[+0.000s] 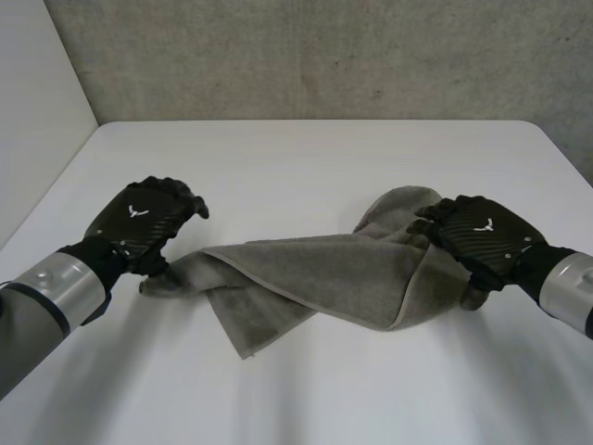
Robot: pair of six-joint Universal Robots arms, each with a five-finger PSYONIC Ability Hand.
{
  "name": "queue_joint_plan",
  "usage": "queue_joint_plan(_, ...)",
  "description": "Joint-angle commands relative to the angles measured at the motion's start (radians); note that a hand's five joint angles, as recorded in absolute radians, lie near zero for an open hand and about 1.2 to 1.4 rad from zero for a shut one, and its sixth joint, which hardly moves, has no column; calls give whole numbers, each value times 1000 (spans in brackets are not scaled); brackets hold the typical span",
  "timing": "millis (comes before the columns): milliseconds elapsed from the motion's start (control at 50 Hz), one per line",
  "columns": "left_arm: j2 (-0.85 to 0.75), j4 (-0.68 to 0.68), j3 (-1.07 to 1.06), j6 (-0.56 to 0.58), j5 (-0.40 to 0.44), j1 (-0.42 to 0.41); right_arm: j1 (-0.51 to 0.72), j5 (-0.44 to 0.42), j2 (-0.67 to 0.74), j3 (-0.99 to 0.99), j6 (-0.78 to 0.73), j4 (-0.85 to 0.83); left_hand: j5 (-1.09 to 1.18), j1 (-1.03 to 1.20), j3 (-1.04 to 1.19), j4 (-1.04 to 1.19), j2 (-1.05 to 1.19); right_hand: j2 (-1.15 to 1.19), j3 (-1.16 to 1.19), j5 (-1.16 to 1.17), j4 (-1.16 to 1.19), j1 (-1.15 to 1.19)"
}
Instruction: Fold the towel.
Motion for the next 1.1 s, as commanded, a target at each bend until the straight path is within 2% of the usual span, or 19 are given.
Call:
queue_joint_plan(20, -85, 3, 64, 0, -12, -50, 71, 57, 108, -53, -63, -31, -11, -77, -52, -59, -56, 14, -43, 36, -76, 26)
queue_joint_plan(260, -235, 10, 136, 1, -134, -64, 146, 229, 260, -182, -214, -31, -2, -69, -52, -59, -47, 97, -43, 119, -76, 109)
queue_joint_plan(520, -338, 10, 183, 6, -147, -66, 151, 321, 386, -314, -215, -33, 15, -51, -52, -59, -29, 111, -43, 133, -76, 123)
queue_joint_plan(660, -375, 10, 208, 9, -147, -67, 168, 347, 439, -363, -215, -31, 118, 52, -52, -59, 74, 179, -43, 201, -76, 191)
queue_joint_plan(700, -396, 10, 223, 13, -147, -66, 168, 348, 453, -380, -215, -27, 305, 238, -52, -59, 260, 357, -43, 379, -76, 369)
queue_joint_plan(760, -403, 10, 229, 12, -147, -66, 168, 348, 453, -382, -215, -25, 406, 339, -52, -59, 361, 470, -43, 491, -76, 482)
queue_joint_plan(800, -409, 10, 233, 13, -145, -60, 163, 348, 449, -382, -215, -21, 613, 547, -52, -59, 568, 662, -43, 684, -76, 674)
queue_joint_plan(820, -409, 10, 233, 13, -145, -60, 163, 348, 449, -382, -215, -21, 614, 548, -52, -59, 570, 663, -43, 685, -76, 675)
queue_joint_plan(860, -409, 8, 231, 12, -145, -53, 159, 348, 433, -379, -212, -14, 801, 735, -52, -59, 757, 882, -43, 904, -76, 895)
queue_joint_plan(880, -409, 8, 231, 12, -145, -53, 159, 348, 433, -379, -212, -14, 802, 736, -52, -59, 758, 883, -43, 905, -76, 896)
queue_joint_plan(920, -407, 7, 225, 12, -144, -55, 156, 348, 412, -373, -212, -5, 1004, 937, -52, -59, 959, 933, -43, 955, -76, 946)
queue_joint_plan(1020, -384, 5, 211, 12, -144, -57, 154, 344, 299, -322, -205, 53, 1025, 959, -52, -59, 980, 931, -43, 953, -76, 943)
queue_joint_plan(1100, -358, 2, 200, 9, -141, -58, 153, 339, 262, -281, -203, 59, 1013, 947, -52, -59, 969, 892, -43, 914, -76, 904)
